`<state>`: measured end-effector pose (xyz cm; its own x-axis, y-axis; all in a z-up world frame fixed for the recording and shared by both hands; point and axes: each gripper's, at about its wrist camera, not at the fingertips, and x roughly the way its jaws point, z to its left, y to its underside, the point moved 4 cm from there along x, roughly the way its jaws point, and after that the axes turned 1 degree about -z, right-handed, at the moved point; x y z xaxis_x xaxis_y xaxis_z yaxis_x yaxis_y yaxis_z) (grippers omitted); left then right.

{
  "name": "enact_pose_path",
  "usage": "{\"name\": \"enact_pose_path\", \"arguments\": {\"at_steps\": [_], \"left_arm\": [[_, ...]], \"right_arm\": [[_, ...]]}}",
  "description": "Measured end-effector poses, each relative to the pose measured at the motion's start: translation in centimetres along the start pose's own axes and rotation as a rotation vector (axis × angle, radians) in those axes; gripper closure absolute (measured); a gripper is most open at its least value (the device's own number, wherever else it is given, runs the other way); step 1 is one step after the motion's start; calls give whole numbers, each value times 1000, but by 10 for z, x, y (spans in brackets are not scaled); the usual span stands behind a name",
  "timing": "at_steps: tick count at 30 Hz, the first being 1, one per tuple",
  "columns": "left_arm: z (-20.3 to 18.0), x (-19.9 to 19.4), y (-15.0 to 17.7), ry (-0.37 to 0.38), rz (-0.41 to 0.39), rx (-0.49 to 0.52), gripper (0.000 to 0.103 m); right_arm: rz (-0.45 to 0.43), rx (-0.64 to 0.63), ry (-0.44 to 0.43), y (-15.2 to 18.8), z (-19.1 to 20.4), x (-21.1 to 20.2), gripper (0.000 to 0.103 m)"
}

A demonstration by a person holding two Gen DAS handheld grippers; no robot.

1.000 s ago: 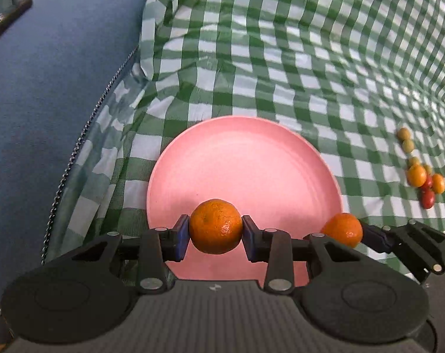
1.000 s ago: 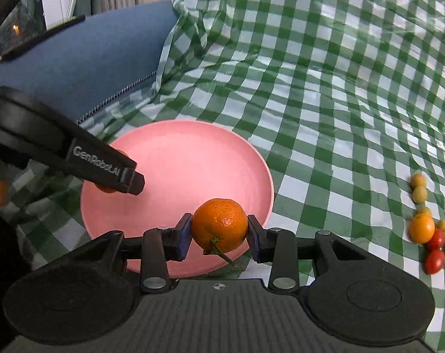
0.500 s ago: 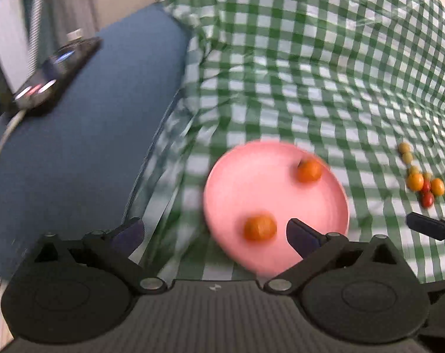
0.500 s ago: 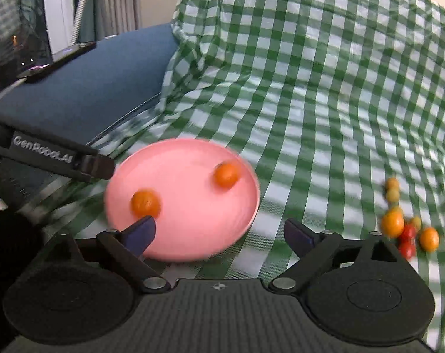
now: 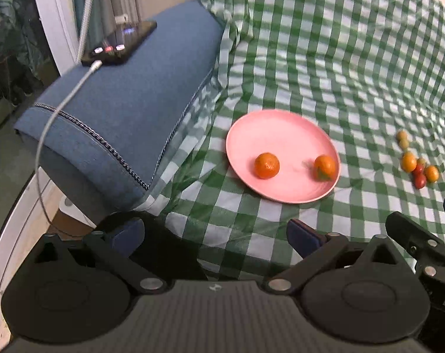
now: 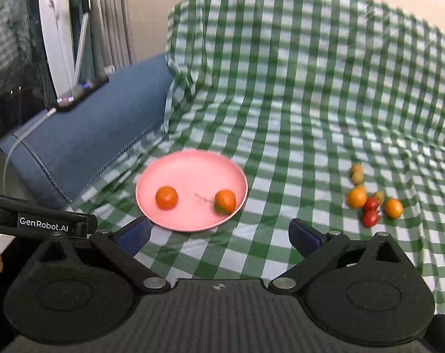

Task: Organize fruits
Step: 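Lift both open grippers away from the plate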

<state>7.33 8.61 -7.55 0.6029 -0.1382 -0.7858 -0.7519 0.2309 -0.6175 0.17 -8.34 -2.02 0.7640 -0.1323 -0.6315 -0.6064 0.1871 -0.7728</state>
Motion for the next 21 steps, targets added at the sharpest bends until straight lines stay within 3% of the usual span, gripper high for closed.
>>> {"name": "enact_pose_path", "arguments": {"at_steps": [8, 21], "left_arm": [[-9, -38, 8, 8, -79, 34, 0], [-12, -59, 12, -15, -122, 52, 0]], "right_arm": [[-70, 8, -3, -1, 0, -32, 3], [-138, 9, 14, -2, 0, -59, 1]]}}
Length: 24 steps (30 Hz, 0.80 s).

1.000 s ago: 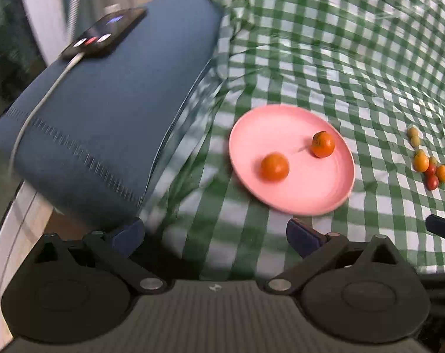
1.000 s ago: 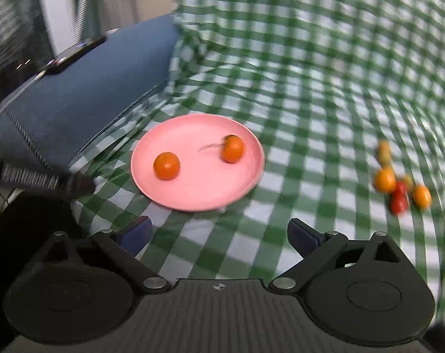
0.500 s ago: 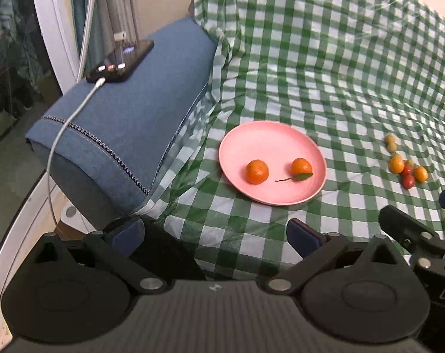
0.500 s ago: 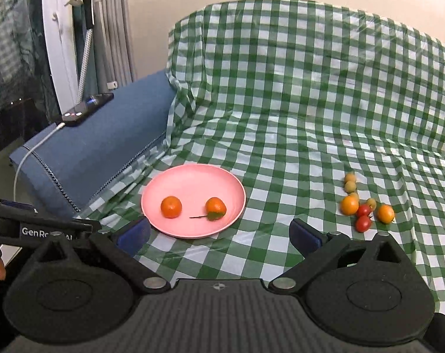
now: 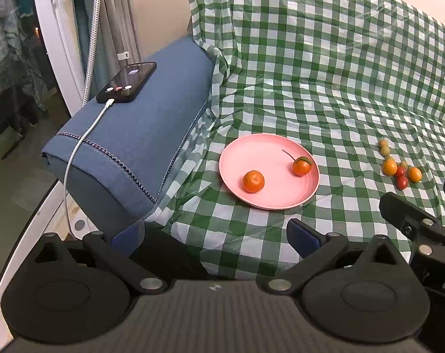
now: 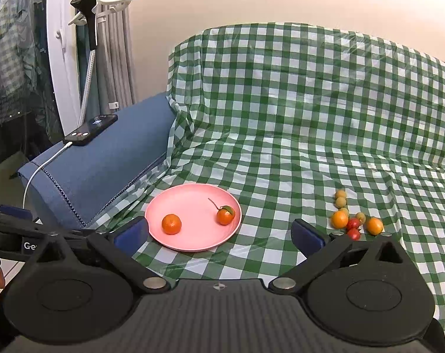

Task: Organize fruits
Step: 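Lift both open grippers away from the plate, then grasp an oval orange fruit with the right gripper while the left gripper grasps a mandarin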

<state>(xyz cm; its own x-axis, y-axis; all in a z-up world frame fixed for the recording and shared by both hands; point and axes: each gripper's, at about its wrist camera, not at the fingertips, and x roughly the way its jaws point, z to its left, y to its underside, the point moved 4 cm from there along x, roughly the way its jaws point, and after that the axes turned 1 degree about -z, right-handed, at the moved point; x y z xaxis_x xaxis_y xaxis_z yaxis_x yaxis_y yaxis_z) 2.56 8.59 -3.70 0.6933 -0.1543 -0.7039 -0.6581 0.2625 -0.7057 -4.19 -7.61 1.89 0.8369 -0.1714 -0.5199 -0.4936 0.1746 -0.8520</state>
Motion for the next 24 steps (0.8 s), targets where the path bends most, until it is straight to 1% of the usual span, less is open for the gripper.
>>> {"name": "enact_pose_path", "arguments": {"at_steps": [5, 8, 10, 14, 19, 22, 24], "left_arm": [[0, -1, 0, -6, -6, 7, 0], [-2, 4, 0, -12, 11, 22, 0], [-3, 5, -1, -19, 9, 33, 0], [-8, 10, -3, -31, 27, 48, 0], [-28, 24, -10, -41, 61, 96, 0], [-51, 34, -18, -49, 71, 153, 0], [-68, 43, -26, -43, 93, 182, 0]], "right_arm": [[-11, 0, 9, -1, -1, -3, 1], [-3, 13, 11, 1, -4, -2, 1], [5, 29, 16, 1, -8, 1, 1], [-8, 36, 18, 1, -14, 3, 1], [-3, 134, 50, 9, -45, 8, 1], [-7, 203, 86, 14, -74, 15, 1], [-2, 239, 109, 16, -93, 21, 1]]}}
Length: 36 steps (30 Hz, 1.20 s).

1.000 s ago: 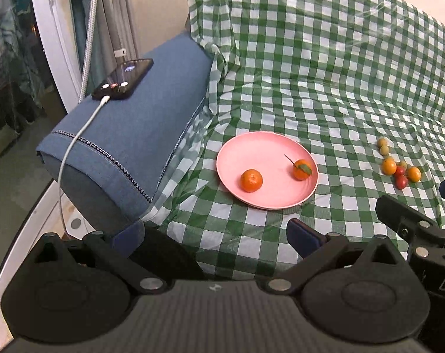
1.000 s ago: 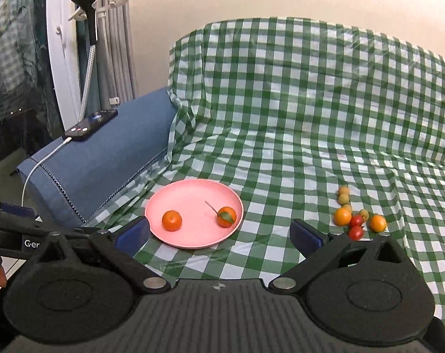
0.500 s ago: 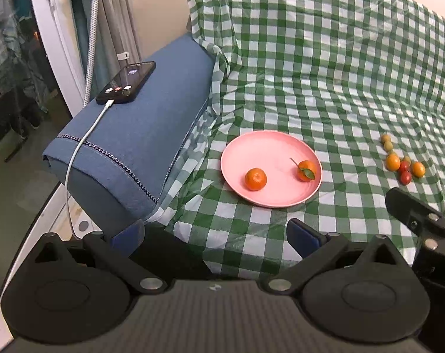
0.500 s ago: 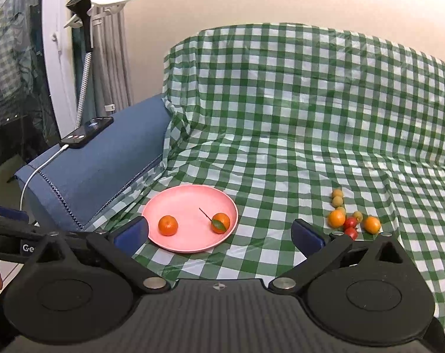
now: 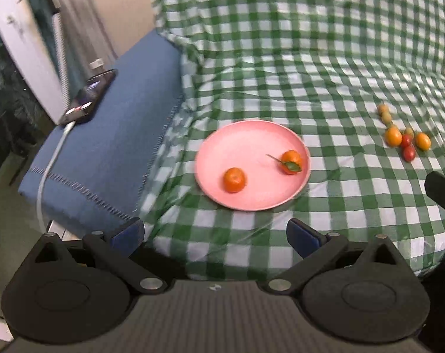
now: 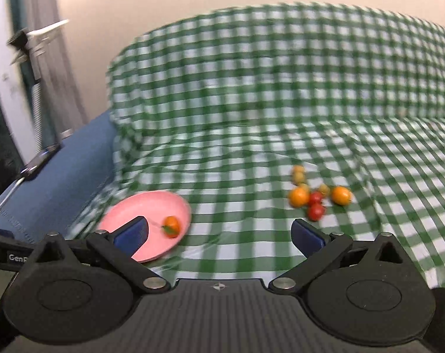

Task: Organize fruits
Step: 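Grasp an oval orange fruit with the right gripper while the left gripper grasps a mandarin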

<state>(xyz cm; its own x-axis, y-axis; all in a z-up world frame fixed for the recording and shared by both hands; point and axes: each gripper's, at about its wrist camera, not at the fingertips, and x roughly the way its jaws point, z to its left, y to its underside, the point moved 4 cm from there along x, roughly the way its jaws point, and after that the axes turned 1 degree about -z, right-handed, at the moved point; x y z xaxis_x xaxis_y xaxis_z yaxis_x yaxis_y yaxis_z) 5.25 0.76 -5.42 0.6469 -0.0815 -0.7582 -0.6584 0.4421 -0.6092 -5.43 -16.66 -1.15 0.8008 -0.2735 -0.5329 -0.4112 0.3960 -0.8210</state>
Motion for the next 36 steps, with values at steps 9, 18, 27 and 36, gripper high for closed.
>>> {"name": "enact_pose_path", "arguments": {"at_steps": [9, 18, 27, 36], "left_arm": [[-67, 42, -56, 81, 59, 15, 0], [-181, 113, -116, 186, 126, 46, 0], [-278, 187, -150, 253, 194, 49, 0], [-270, 218, -144, 330, 210, -53, 0]], "right_arm": [[-50, 12, 131, -9, -72, 55, 1], [-5, -12, 423, 3, -190, 151, 1], [45, -38, 369, 7, -221, 212, 1], [85, -3, 355, 12, -229, 231, 1]]}}
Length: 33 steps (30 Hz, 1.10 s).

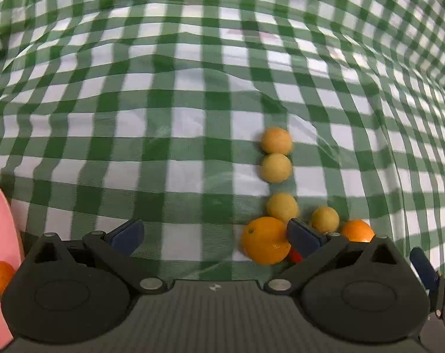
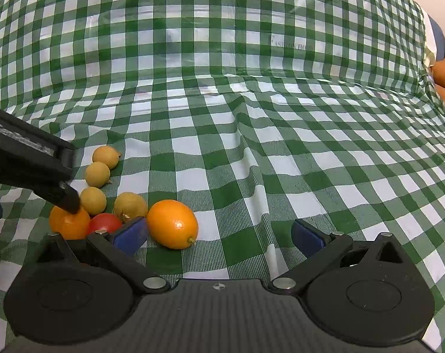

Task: Organize fruits
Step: 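Grasp an oval orange fruit with the right gripper while the left gripper grasps a mandarin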

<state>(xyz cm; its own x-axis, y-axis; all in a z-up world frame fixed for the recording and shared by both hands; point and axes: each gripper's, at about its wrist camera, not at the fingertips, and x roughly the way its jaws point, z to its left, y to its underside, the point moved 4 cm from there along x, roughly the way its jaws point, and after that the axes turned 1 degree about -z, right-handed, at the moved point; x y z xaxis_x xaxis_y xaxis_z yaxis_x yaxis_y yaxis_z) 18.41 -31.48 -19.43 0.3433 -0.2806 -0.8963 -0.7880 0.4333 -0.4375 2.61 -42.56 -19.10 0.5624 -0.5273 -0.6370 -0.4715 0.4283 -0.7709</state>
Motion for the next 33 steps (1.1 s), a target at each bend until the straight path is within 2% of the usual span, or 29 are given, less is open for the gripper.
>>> {"name": "enact_pose_path", "arguments": {"at_steps": [6, 10, 12, 14, 17, 21, 26, 28, 33], "left_arm": [[38, -12, 4, -60, -38, -20, 0], [39, -11, 0, -100, -35, 1, 0], [29, -17, -1, -86, -77, 40, 0], [15, -20, -2, -42, -85, 79, 0], [-4, -15, 1, 4, -60, 138, 0], [-4, -2, 11, -42, -8, 194, 0], [13, 8, 22, -13, 45, 121, 0], [22, 15, 20, -31, 63, 97, 0], [26, 23, 13, -54, 61, 96, 0]], "right_arm": [[-16, -47, -26, -2, 9, 12, 1], [-8, -57, -36, -3, 14, 18, 1], [-4, -61, -41, -3, 16, 22, 1], [-4, -61, -47, -2, 20, 18, 1], [-1, -63, -58, -1, 22, 22, 1], [1, -74, -63, -2, 25, 33, 1], [-30, -111, -63, -5, 33, 36, 1], [-66, -129, -81, -6, 37, 33, 1], [-6, -129, -114, -1, 43, 46, 1]]}}
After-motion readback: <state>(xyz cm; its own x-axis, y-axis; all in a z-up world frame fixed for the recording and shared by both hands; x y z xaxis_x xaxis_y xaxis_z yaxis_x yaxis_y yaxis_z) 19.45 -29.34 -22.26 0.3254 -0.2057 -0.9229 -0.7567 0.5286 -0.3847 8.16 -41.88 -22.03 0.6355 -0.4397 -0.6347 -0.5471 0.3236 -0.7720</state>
